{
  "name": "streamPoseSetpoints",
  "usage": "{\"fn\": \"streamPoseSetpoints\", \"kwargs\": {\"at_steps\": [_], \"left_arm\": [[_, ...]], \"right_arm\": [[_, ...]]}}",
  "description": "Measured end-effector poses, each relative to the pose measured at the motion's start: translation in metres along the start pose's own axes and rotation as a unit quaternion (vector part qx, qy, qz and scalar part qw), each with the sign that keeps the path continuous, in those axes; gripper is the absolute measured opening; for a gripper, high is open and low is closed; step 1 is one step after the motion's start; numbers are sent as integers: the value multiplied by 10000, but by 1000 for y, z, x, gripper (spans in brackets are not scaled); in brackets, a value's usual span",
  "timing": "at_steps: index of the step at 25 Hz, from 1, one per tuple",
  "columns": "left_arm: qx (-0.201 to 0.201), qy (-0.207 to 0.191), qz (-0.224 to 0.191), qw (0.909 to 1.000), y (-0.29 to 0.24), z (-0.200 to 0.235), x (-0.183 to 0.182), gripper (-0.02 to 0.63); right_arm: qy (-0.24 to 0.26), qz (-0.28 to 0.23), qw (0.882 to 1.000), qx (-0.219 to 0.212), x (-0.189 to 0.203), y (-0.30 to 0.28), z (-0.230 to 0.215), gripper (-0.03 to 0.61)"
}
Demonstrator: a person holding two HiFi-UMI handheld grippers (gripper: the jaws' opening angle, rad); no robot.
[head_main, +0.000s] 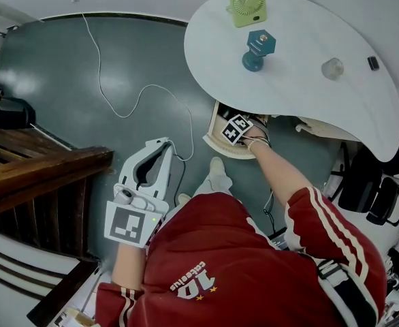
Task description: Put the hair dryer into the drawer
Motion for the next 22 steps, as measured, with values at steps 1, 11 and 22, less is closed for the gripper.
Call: {"fn": "streamPoseSetpoints", "kwargs": {"at_steps": [1, 11, 22], "left_arm": [[10, -41, -46, 10000, 1, 0, -1, 0], [325, -253, -573, 9975, 23, -11, -5, 0], [987, -494, -1224, 9863, 98, -26, -6, 0]], "right_arm": [[20, -44, 10000, 8, 0, 2, 1, 304], [120, -589, 9979, 232, 8, 67, 5, 291], [-1533, -1246, 9763, 889, 64, 204, 36, 285]]}}
Point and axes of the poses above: the fingertips, and each gripper's own axes: y backward along the fingers, z to its left, x out of its underside, the point moved 3 cm from there along y, backward along the fingers, and after that the axes turned 6 degrees about -y, right-handed, at the moved point
